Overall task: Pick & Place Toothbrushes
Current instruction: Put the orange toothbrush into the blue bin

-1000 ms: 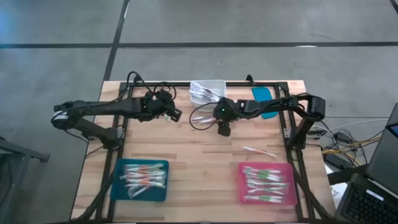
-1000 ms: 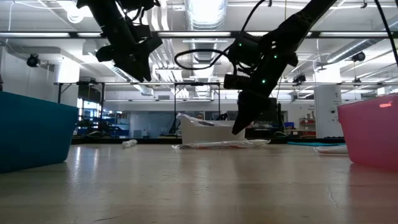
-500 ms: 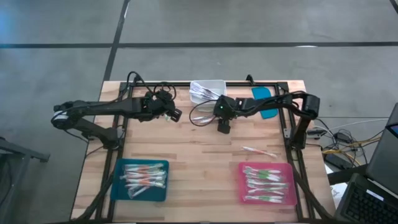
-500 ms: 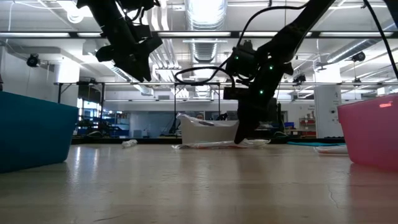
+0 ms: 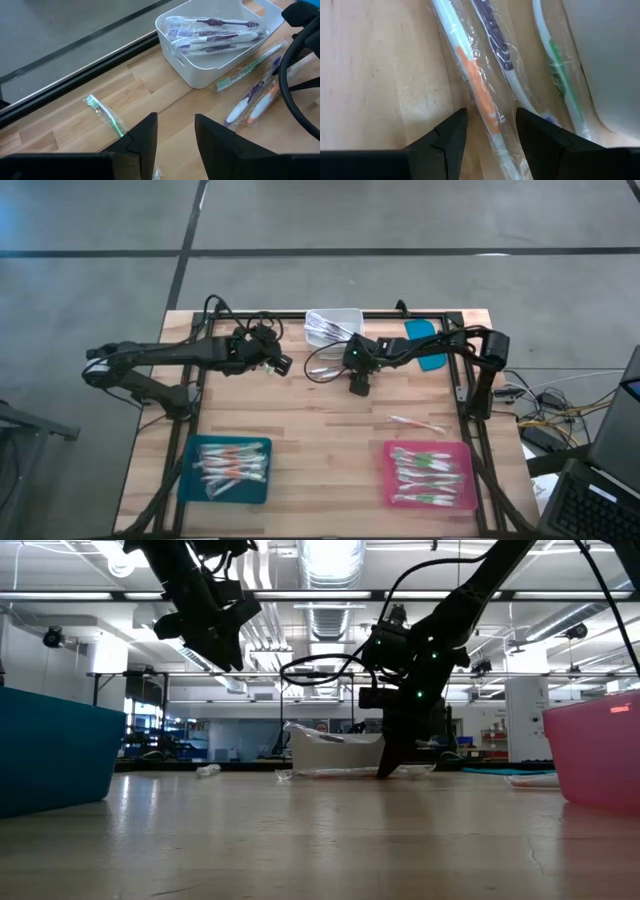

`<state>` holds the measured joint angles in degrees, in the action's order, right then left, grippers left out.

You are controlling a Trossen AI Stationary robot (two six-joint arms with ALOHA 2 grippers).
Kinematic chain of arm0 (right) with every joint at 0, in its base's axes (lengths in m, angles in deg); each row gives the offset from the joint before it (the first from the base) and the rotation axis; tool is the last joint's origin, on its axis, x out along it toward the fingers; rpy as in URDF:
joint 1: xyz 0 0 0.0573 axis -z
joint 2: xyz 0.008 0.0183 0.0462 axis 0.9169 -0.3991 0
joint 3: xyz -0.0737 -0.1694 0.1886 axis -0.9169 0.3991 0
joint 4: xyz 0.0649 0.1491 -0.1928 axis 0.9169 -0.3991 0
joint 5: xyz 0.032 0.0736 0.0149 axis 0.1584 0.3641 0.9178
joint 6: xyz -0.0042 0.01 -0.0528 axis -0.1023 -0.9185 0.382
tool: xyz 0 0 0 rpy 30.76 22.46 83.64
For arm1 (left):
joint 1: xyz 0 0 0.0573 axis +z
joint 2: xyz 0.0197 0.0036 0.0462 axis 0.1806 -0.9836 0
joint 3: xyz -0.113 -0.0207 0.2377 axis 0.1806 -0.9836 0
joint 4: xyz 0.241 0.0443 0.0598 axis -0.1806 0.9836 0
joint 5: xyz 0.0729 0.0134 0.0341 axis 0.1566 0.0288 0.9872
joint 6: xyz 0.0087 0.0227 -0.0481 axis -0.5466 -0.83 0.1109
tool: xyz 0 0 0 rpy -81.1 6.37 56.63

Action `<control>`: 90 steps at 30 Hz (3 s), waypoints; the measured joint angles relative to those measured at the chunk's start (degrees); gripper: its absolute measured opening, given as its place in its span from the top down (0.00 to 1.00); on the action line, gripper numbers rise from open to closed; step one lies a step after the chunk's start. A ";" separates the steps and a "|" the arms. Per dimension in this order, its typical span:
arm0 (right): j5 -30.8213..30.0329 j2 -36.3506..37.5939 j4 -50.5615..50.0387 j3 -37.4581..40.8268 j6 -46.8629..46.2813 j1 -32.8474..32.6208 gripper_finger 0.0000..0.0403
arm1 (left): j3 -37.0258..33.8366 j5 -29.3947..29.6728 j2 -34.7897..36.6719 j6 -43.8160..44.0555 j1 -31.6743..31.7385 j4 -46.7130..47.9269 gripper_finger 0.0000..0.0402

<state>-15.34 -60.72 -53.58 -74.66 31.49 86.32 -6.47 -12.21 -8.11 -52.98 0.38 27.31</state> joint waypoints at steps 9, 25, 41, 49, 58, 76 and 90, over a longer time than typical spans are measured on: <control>1.26 0.77 -2.56 0.04 -1.22 -0.53 0.67 | 0.00 0.00 0.00 0.00 0.00 0.02 0.67; 1.45 8.17 -4.67 0.38 -0.10 -4.62 0.61 | 0.00 0.00 0.00 0.00 0.00 0.01 0.66; -2.49 8.09 -3.80 1.07 -1.48 -6.86 0.58 | 0.00 0.02 0.00 -0.02 0.00 0.01 0.67; -2.46 7.87 -1.05 2.63 -1.91 -6.82 0.57 | 0.00 0.02 0.00 0.00 0.00 0.00 0.67; -2.45 7.56 -0.69 3.82 -3.26 -6.84 0.63 | 0.00 0.02 0.00 0.00 0.00 0.01 0.66; -1.58 7.80 4.38 10.74 -9.12 -6.88 0.74 | -0.02 0.02 0.00 0.02 -0.01 0.02 0.67; -0.15 7.82 3.65 11.15 -9.46 -7.76 0.95 | -0.02 0.02 0.00 0.02 0.00 0.00 0.66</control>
<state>-15.49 -52.90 -49.93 -63.52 22.04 78.56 -6.49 -12.19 -8.11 -52.96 0.38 27.31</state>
